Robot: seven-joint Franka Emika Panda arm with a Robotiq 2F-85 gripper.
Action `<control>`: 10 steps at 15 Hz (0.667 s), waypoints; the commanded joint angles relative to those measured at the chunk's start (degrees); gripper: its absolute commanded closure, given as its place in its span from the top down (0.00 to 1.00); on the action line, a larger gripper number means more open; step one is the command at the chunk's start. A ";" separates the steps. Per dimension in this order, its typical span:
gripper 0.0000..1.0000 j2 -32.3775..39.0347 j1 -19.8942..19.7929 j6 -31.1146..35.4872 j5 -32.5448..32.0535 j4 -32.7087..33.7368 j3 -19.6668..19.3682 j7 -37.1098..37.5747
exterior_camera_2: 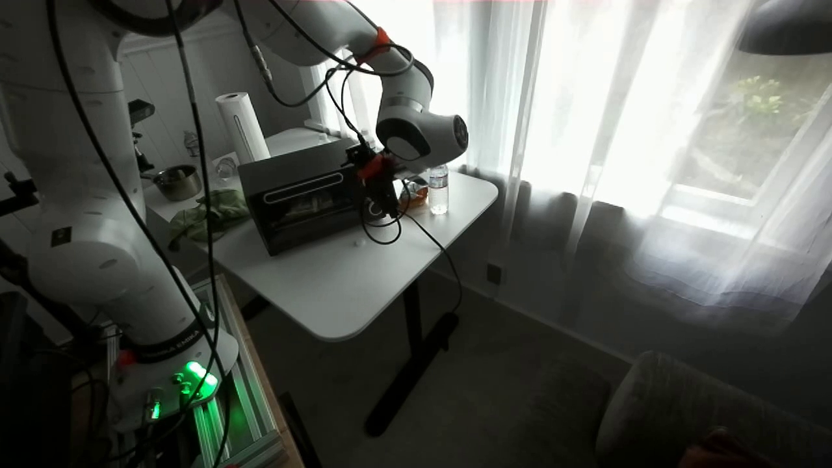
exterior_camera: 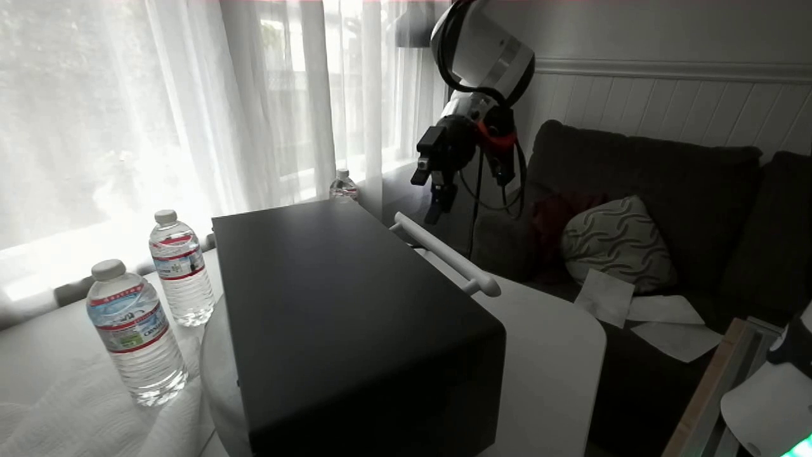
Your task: Close the open oven
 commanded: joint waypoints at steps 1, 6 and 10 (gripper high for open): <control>1.00 -8.75 0.61 6.54 -6.82 -5.23 -1.13 4.90; 1.00 -19.03 0.54 15.50 -16.42 -10.80 -0.68 10.25; 1.00 -28.70 0.49 23.13 -21.71 -16.34 -0.55 14.30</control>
